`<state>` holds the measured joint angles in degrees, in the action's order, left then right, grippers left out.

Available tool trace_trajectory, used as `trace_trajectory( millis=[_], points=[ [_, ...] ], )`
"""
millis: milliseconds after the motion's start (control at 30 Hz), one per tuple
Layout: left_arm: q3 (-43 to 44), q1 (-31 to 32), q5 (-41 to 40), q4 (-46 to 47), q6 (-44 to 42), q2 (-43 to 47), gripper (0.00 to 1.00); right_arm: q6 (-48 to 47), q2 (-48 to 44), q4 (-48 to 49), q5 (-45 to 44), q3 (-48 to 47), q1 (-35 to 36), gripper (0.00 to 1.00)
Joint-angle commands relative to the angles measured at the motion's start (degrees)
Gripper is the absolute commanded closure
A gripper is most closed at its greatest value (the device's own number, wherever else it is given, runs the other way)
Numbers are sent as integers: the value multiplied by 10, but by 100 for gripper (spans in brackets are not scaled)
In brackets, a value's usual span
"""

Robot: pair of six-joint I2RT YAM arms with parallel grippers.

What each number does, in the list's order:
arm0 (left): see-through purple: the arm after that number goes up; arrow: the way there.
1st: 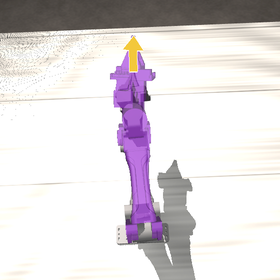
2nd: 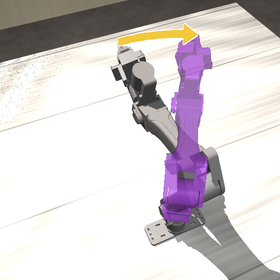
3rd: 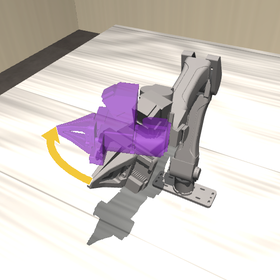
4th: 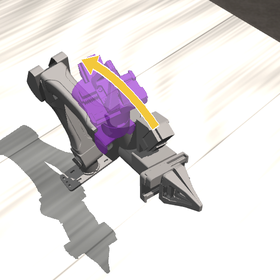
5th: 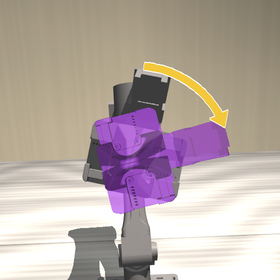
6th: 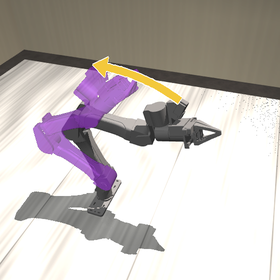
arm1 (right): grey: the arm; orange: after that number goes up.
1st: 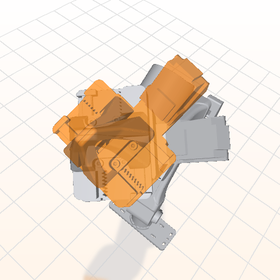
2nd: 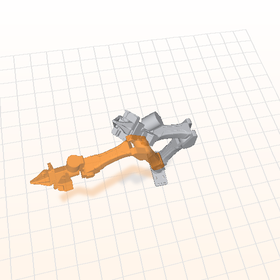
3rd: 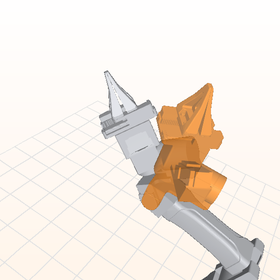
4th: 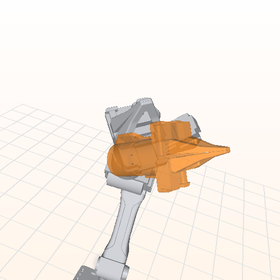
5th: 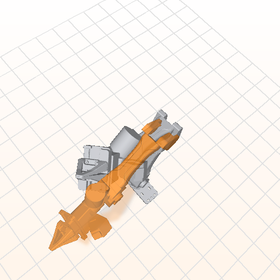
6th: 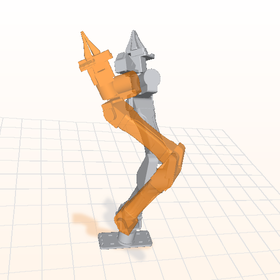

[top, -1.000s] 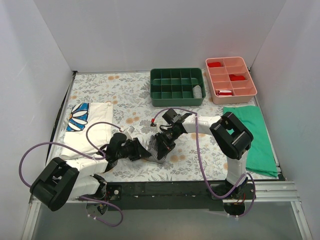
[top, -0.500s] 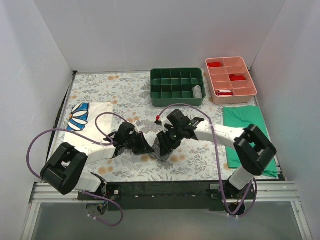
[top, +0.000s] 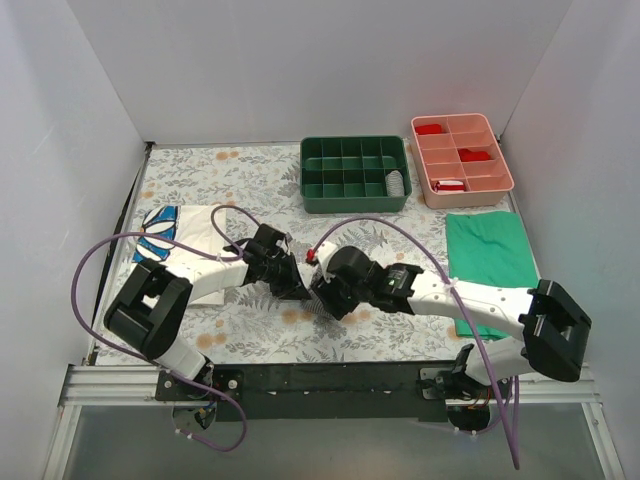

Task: Roll the underwear
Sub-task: Roll the underwear to the center of the board.

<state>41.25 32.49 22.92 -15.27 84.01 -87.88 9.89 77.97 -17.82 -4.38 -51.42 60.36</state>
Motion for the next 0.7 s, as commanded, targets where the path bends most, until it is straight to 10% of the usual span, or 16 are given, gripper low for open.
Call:
trace_trajectory(
  millis=[0,667],
  points=[
    [43,1,-45,-102,-29,-33,100,-20,19,18,-113,-3,69,41],
    [88,1,-35,-125,-46,-78,100,-62,125,52,-215,-31,144,41]
  ],
)
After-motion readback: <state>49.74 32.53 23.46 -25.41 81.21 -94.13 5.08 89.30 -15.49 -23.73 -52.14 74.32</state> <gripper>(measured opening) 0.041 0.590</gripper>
